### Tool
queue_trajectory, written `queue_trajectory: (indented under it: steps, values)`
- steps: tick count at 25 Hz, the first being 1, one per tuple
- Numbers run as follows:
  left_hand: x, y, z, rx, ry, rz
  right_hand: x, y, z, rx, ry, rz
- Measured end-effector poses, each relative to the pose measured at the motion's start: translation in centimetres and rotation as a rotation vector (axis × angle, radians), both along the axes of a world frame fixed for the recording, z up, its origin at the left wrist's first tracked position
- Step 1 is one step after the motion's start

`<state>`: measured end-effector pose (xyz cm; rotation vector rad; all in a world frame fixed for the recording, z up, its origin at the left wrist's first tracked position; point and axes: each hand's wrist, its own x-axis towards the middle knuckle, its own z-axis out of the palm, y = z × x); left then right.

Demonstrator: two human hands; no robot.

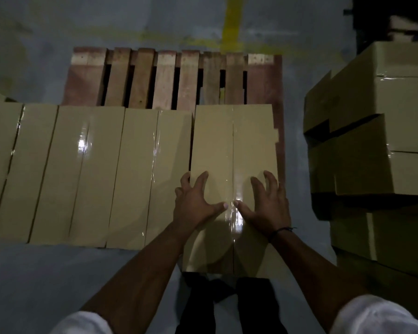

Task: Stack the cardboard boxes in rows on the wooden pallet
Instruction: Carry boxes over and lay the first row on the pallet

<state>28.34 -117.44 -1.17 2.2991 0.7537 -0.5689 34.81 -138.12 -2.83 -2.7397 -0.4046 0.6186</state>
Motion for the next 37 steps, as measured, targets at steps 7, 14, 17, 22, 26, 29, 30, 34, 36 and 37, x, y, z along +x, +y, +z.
queue_trajectory:
  steps: [7, 14, 17, 22, 26, 29, 30, 34, 36, 37]
  values:
    - [0.5, 1.2, -5.6, 0.04, -0.008, 0.013, 0.2, 1.1, -7.4, 0.105, -0.116, 0.052]
    - [0.8, 1.5, -7.7, 0.031, -0.014, -0.011, 0.5, 1.4, -10.8, 0.092, -0.174, 0.068]
    - [0.7, 1.6, -8.2, 0.027, 0.006, -0.042, 0.6, 1.3, -11.8, 0.082, -0.133, 0.075]
    - [-0.5, 1.8, -9.1, 0.051, 0.028, -0.137, 0.8, 1.3, -12.9, 0.061, -0.053, 0.068]
    - [-1.5, 2.1, -9.6, 0.036, -0.003, -0.162, 0.7, 1.2, -12.9, 0.059, -0.009, 0.071]
    - [-2.3, 2.2, -9.7, 0.009, -0.04, -0.117, 0.7, 1.4, -12.4, 0.037, 0.035, 0.062]
    - [-2.5, 2.2, -9.8, 0.002, -0.057, -0.083, 0.7, 1.5, -12.3, 0.026, 0.052, 0.061]
    - [-3.3, 2.3, -10.3, -0.083, -0.105, 0.073, 0.3, 1.7, -11.6, -0.034, 0.113, 0.06]
    - [-3.5, 2.4, -10.6, -0.121, -0.125, 0.125, 0.3, 1.7, -11.4, -0.047, 0.128, 0.06]
    - [-3.5, 2.5, -10.7, -0.14, -0.129, 0.146, 0.4, 1.7, -11.4, -0.054, 0.129, 0.062]
